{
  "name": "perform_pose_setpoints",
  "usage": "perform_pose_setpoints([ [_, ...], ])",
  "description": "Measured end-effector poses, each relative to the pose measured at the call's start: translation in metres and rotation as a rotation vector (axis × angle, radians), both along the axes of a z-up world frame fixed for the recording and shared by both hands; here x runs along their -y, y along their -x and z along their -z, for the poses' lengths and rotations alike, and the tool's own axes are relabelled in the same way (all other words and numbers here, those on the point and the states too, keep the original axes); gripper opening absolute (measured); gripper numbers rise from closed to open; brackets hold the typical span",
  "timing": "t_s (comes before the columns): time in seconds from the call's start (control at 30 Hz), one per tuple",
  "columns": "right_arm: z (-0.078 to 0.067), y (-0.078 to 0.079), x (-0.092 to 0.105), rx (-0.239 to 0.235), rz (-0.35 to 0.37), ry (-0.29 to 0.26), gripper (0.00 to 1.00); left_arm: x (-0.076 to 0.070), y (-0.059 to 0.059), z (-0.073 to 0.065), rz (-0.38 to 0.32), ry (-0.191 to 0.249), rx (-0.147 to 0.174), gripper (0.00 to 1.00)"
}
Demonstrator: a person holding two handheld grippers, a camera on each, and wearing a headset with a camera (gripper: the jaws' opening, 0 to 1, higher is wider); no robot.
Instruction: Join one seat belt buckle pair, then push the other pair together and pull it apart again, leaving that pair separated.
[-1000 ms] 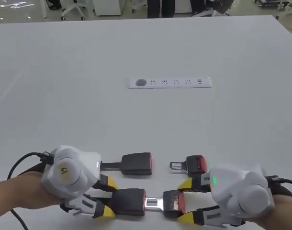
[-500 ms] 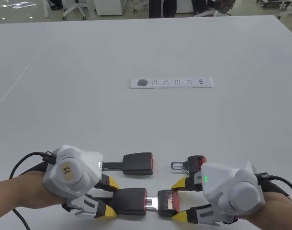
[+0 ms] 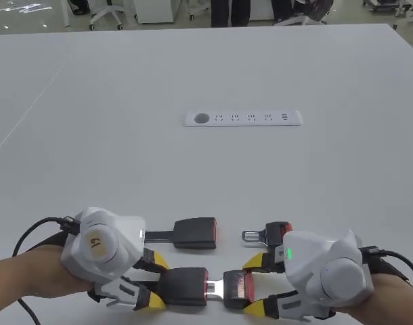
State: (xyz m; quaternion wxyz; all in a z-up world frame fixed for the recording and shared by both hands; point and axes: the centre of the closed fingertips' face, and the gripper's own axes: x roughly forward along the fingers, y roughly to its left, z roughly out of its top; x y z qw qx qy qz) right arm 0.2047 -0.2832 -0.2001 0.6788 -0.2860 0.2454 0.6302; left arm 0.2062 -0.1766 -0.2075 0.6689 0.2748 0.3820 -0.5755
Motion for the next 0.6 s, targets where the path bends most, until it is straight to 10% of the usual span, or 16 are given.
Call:
perform_pose_setpoints([
  [0.6,-0.0024,-0.002,-0.0077,-0.033,0.059,0.001,0.29,0.0003,-0.0008,0.0002,-0.03,0.009,-0.007,0.29],
])
